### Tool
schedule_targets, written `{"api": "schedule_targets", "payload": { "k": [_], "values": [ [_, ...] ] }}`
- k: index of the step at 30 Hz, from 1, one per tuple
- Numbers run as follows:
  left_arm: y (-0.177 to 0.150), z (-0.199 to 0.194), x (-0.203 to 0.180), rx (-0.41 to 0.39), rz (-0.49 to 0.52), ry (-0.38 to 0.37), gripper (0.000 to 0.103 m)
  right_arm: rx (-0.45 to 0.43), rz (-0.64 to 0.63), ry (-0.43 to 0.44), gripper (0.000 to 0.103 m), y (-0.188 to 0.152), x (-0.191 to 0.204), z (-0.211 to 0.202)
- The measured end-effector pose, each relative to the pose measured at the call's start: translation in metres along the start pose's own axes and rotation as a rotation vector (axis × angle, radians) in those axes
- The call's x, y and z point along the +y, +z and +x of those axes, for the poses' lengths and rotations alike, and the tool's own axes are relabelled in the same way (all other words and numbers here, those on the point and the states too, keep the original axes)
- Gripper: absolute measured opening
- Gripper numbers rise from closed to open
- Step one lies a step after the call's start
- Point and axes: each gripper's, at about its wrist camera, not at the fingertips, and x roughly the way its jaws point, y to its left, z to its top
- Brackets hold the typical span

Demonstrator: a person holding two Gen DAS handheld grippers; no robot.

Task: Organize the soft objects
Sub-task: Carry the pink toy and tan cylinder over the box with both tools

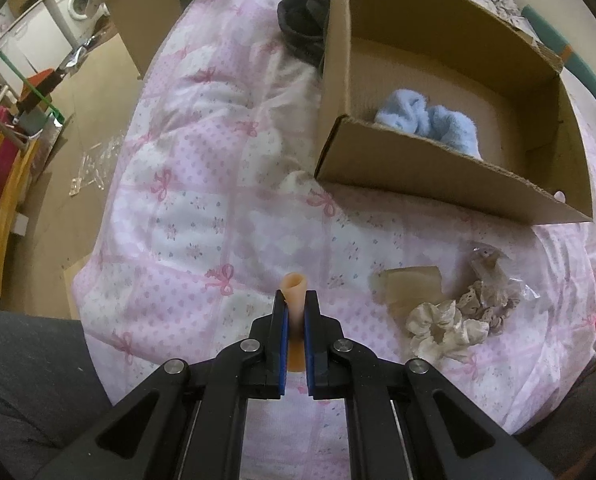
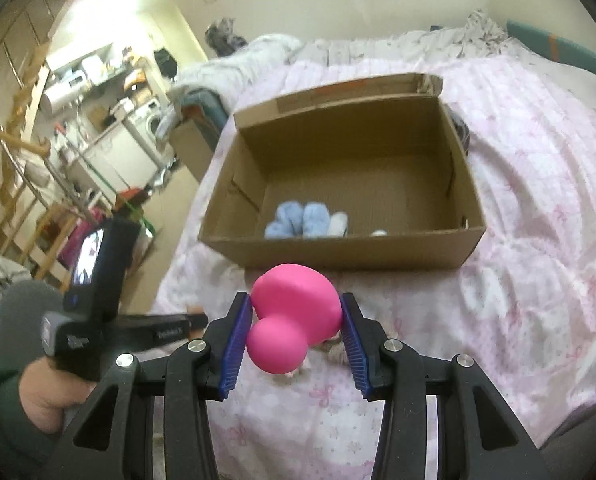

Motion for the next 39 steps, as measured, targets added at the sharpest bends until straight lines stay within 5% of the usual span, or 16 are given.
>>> {"api": "schedule_targets", "payload": {
  "k": [15, 24, 39],
  "values": [
    [0.005, -0.023, -0.002, -0.078, -0.031, -0.036, 0.006, -0.158, 0.144, 0.128, 0.047, 0.030, -0.021, -0.037],
    [0.014, -0.070, 0.001, -0.249, -0.049, -0.071, 0.006, -0.160, 0.145, 0.125, 0.047, 0.056, -0.037, -0.031],
    [0.077, -0.091, -0.026, -0.300, 0.046, -0.103, 0.006, -0.120, 0.097, 0.082, 0.047, 0.091, -0.055, -0.003]
  ]
}}
